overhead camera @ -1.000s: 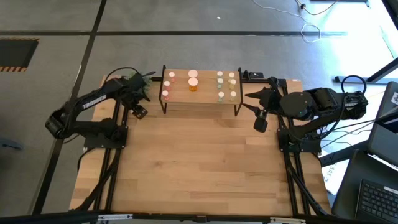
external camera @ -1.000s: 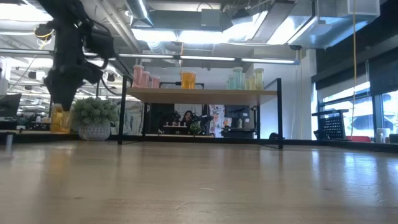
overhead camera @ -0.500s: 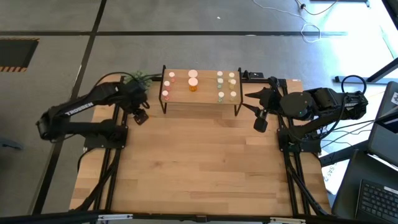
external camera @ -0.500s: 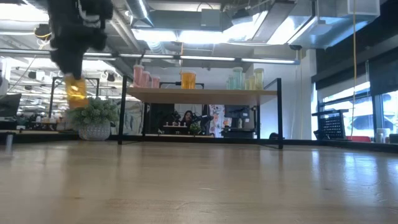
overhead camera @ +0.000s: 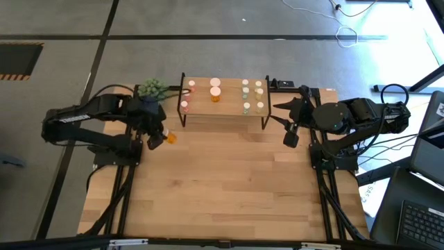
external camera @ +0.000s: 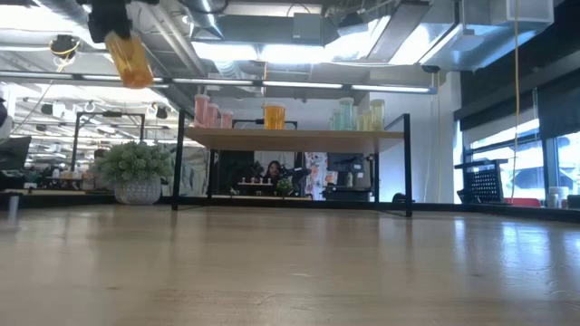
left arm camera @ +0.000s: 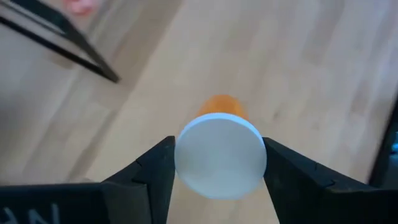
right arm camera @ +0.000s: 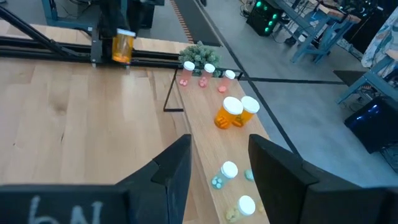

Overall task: Pick and place medicine bottles onto shelf by color
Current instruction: Put the orange medicine bottle on the shelf, aligned with the other orange medicine bottle

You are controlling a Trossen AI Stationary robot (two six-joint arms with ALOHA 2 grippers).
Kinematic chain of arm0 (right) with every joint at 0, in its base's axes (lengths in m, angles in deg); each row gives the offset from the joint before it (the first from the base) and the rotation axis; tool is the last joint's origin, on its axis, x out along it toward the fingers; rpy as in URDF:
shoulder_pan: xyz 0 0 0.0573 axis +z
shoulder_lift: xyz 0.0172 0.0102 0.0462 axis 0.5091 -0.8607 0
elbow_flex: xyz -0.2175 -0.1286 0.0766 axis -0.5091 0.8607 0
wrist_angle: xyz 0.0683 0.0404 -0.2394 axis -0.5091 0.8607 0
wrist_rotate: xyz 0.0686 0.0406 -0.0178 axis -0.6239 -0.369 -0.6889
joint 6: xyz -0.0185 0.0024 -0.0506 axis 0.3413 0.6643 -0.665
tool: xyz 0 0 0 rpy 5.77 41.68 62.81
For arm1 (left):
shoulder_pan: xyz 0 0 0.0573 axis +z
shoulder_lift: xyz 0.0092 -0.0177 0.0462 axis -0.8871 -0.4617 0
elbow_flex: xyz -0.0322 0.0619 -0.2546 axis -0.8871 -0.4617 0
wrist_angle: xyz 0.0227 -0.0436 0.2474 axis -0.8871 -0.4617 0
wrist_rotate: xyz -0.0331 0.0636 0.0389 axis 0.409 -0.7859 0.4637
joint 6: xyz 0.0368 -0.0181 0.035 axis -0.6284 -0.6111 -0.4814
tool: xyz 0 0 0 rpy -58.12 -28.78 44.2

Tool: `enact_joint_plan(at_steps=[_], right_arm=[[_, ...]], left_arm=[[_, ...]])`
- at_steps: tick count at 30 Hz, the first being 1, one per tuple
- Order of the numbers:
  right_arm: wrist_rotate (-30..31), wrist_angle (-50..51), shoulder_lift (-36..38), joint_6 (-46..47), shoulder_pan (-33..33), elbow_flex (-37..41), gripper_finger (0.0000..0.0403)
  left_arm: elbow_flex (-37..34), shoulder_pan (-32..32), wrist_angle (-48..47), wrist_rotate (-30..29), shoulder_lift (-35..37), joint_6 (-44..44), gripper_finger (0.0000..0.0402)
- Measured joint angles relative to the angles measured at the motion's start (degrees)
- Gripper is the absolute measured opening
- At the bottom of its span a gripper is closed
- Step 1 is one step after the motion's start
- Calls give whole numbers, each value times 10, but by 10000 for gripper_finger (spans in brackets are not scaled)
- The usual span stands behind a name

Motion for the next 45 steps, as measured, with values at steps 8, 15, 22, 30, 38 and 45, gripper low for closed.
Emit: enact_joint_plan(at_steps=[8, 15, 22, 30, 38, 45], right_arm=[[-33, -39, -1, 7, 0, 0, 162], [-79, -72, -1, 30, 0, 0, 162], [-106, -77, -1, 33, 1, 0, 162], [-190, -82, -12, 46, 1, -1, 162], [-257, -88, -42, 47, 1, 6, 162], [-282, -102, -107, 49, -13, 11, 162]], left_arm=[[9, -100, 54, -38, -16, 80, 198], [9, -130, 149, -64, -51, 93, 198], [8, -129, 190, -83, -80, 93, 198], [9, -129, 243, -84, -102, 92, 198], [9, -129, 286, -89, -101, 79, 198], [9, -129, 330, -90, -100, 47, 198]])
